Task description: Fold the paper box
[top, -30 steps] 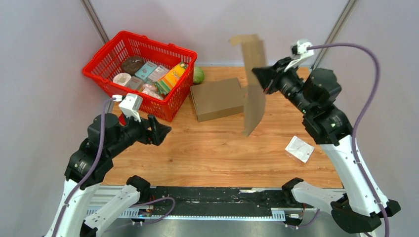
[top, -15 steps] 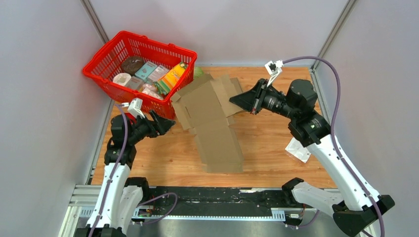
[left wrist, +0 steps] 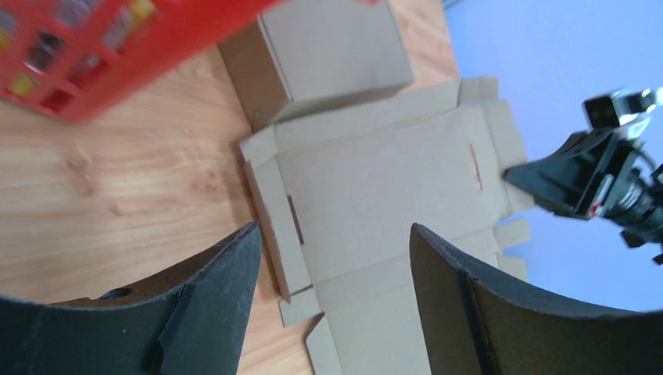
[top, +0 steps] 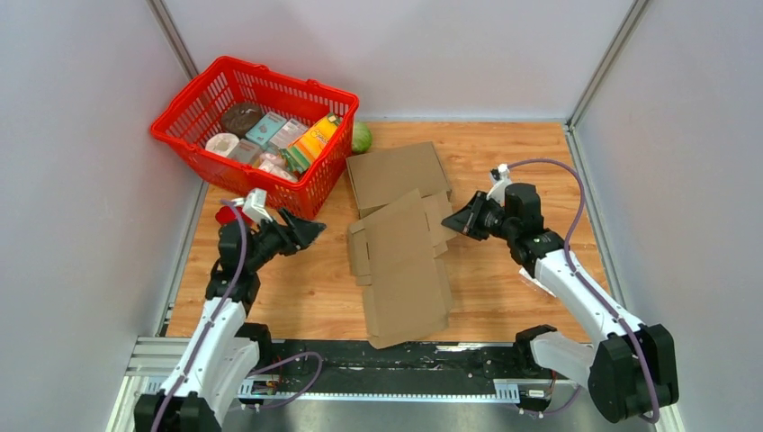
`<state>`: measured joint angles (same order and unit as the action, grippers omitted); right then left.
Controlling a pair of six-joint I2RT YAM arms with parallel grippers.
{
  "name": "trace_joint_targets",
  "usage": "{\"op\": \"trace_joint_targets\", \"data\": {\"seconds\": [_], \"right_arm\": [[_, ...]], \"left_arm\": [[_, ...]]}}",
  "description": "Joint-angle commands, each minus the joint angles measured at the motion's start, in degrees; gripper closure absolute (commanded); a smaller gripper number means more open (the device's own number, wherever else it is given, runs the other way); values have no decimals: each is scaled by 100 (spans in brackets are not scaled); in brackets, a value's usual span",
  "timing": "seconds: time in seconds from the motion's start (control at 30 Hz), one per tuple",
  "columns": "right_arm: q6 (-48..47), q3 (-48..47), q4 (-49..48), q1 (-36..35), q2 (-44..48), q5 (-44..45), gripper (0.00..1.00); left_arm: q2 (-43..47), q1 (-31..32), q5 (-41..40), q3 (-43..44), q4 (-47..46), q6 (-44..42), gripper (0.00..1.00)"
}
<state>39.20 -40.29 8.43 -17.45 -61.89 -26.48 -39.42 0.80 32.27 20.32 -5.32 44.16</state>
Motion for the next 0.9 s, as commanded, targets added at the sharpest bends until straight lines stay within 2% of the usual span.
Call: {"op": "trace_joint_targets", "data": {"seconds": [0.0,0.03,0.13,0.17,0.27,0.4,0.43,0.5,0.53,0.63,0.77,0.87], "right_arm": [[-158,162,-289,145,159,20,100],[-141,223,-315,172,194,29,100],[-132,390,-377,207,256,2,100],[-149,417,-359,225,282,20,100],[-220,478,-298,251,370,29,100],[-290,426,-175,260,423,3,100],[-334,417,-157,269,432,2,100],[-352,408,-105,260,484,20,100],[-352,400,-96,260,511,11,100],[-326,426,-78,260,599,-24,100],[-246,461,-139,260,687,-120,100],[-194,557,-131,251,792,-138,100]], "left_arm": [[-749,779,-774,200,32,-250,23],[-978,1077,-888,270,5,-250,24],[-2014,1247,-1074,552,5,-136,30],[-2487,1256,-969,613,-47,-136,30],[-3113,1510,-1109,807,-75,-197,30],[-3633,2036,-1592,1263,224,-268,30],[-3756,2091,-1793,1369,486,-268,36],[-4003,2283,-1978,1615,830,-320,43],[-4003,2380,-2414,1668,1118,-347,46],[-3986,2758,-3031,1616,1139,-338,48],[-4240,2935,-3210,1589,1077,-250,48],[-4477,3031,-3210,1616,849,-268,58]]}}
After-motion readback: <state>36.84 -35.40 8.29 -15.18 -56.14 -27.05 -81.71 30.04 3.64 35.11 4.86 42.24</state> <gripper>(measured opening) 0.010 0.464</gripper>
